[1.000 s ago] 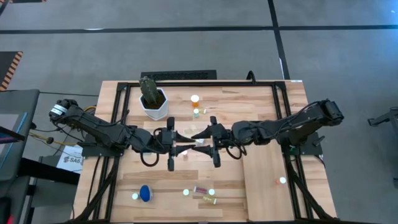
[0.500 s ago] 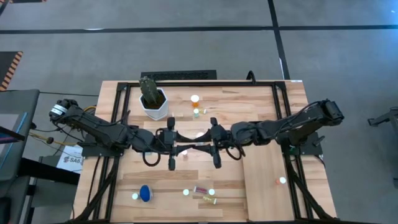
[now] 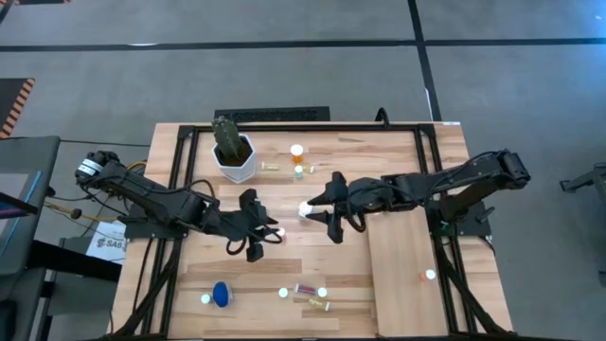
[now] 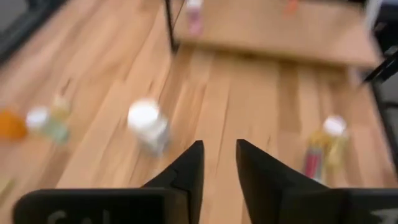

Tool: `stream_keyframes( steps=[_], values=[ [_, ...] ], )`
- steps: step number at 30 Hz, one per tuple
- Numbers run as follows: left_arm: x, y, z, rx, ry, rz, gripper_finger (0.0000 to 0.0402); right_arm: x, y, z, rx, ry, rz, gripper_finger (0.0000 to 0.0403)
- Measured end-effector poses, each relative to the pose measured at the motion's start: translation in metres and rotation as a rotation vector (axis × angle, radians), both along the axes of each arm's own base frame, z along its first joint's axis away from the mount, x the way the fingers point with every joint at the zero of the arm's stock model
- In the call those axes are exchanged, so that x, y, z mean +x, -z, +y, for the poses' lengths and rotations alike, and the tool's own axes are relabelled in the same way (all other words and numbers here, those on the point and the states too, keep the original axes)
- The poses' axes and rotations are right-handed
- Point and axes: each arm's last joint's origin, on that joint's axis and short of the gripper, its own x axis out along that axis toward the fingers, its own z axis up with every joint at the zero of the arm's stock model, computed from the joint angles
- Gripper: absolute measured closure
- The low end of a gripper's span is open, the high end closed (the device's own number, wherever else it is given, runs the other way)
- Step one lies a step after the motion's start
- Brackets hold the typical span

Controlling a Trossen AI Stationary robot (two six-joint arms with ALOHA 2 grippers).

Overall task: Pick and place medicine bottles onto shelf by color
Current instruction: Put the pink pill bottle on the shelf

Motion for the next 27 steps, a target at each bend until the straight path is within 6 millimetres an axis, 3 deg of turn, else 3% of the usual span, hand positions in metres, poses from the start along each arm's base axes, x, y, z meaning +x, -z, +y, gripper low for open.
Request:
stream_keyframes(
  steps=[9, 17, 22, 27],
  values=[
    [-0.015, 0.014, 0.004, -0.061, -0.134, 0.172, 0.0225, 0.019, 0.032, 0.001, 0.014, 0.022, 0.111, 0.0182],
    [-0.036, 0.055, -0.006, -0.13, -0.215, 0.272, 0.0219, 0.041, 0.064, 0.003, -0.002, 0.022, 0.164, 0.019],
    [-0.042, 0.074, -0.012, -0.153, -0.223, 0.249, 0.0218, 0.064, 0.071, 0.006, -0.041, 0.0, 0.183, 0.0186],
    [-0.05, 0.09, -0.018, -0.14, -0.225, 0.214, 0.0218, 0.09, 0.08, 0.011, -0.127, -0.046, 0.314, 0.0183]
  ],
)
